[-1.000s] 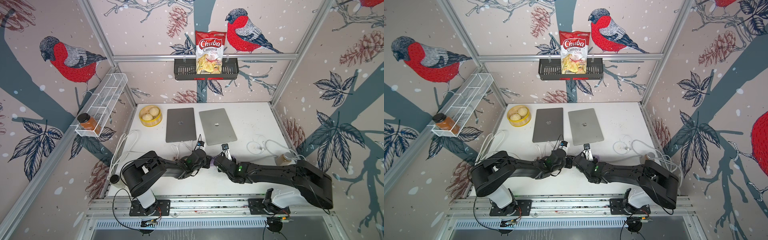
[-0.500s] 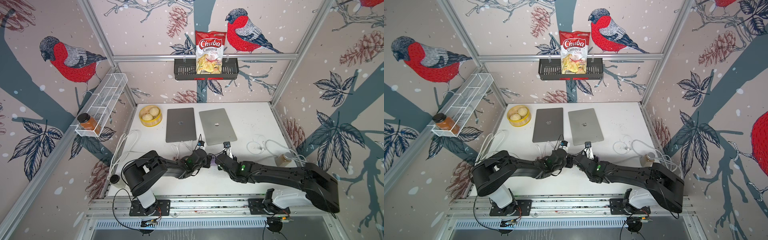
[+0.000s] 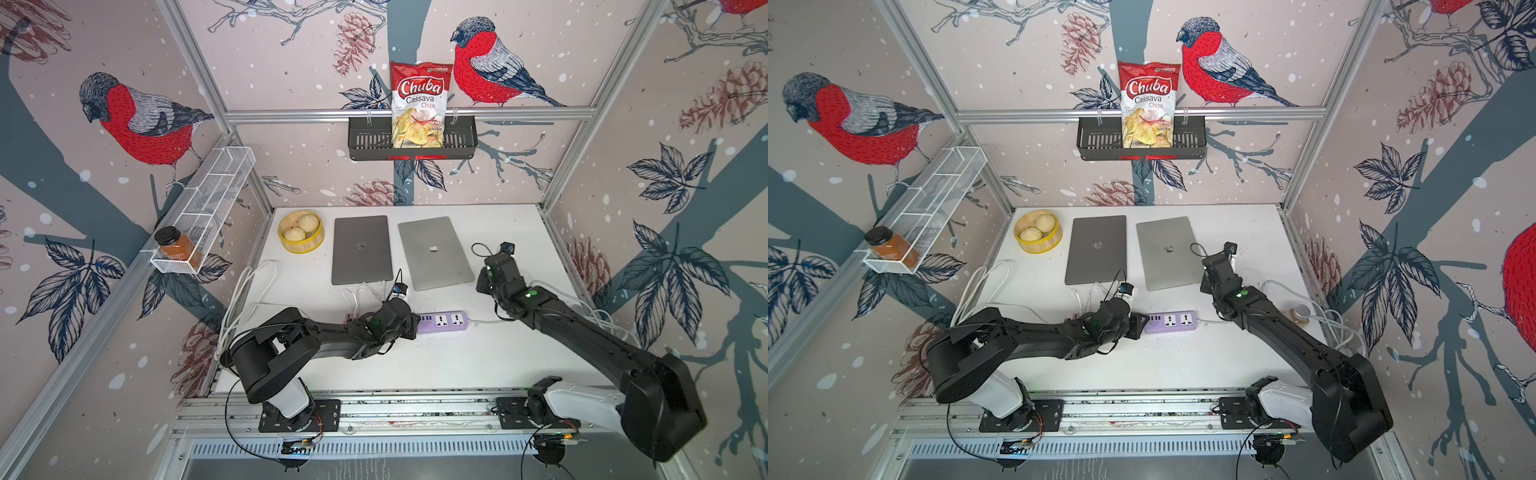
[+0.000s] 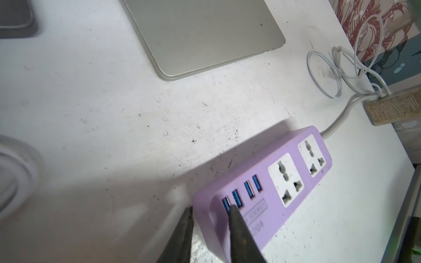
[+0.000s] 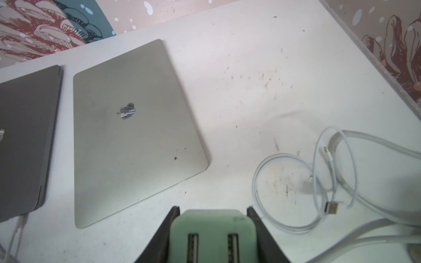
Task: Unplug the laptop charger
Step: Remove the plug from the socket, then place the plug at the center of the board.
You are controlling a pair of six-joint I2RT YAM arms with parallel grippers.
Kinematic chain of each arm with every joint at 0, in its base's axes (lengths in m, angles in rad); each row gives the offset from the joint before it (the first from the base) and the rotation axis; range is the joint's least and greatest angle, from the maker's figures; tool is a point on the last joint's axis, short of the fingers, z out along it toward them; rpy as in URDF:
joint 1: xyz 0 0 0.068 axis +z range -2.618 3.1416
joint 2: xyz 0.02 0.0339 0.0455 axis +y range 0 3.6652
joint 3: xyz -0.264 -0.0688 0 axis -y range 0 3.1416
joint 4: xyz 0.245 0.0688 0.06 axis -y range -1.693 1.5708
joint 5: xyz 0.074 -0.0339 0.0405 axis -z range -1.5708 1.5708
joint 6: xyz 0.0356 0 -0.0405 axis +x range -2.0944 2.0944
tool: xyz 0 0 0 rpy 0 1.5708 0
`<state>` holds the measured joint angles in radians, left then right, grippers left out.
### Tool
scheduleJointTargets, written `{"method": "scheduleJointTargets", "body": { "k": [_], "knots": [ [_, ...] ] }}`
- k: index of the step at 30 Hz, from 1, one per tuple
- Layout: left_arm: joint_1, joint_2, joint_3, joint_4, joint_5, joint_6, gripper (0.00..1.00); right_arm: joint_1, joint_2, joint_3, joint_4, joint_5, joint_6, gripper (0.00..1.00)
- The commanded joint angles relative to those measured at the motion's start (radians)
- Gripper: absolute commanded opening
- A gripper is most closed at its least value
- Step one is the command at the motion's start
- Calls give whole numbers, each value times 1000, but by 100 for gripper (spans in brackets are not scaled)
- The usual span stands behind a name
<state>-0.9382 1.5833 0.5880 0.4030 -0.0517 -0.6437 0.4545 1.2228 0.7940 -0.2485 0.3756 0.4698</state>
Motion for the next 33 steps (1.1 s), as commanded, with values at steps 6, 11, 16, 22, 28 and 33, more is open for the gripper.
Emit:
{"method": "scheduleJointTargets", "body": {
  "k": [6, 11, 16, 22, 28, 33],
  "knots": [
    [-10, -31, 77, -40, 34, 132, 29, -178, 255, 171, -61, -208, -171, 34],
    [-10, -88, 90, -75, 7, 169, 31, -230, 389, 187, -15, -260, -190, 34],
    [-10, -142, 97, -128, -42, 206, 32, -266, 499, 221, 10, -284, -207, 34],
    [-8, -172, 78, -137, -81, 210, 34, -296, 593, 277, 15, -299, -228, 34],
    [-8, -193, 50, -133, -99, 211, 35, -313, 636, 299, 27, -299, -238, 48],
    [-8, -224, 35, -138, -109, 213, 35, -323, 638, 295, 45, -296, -232, 55]
  ]
}}
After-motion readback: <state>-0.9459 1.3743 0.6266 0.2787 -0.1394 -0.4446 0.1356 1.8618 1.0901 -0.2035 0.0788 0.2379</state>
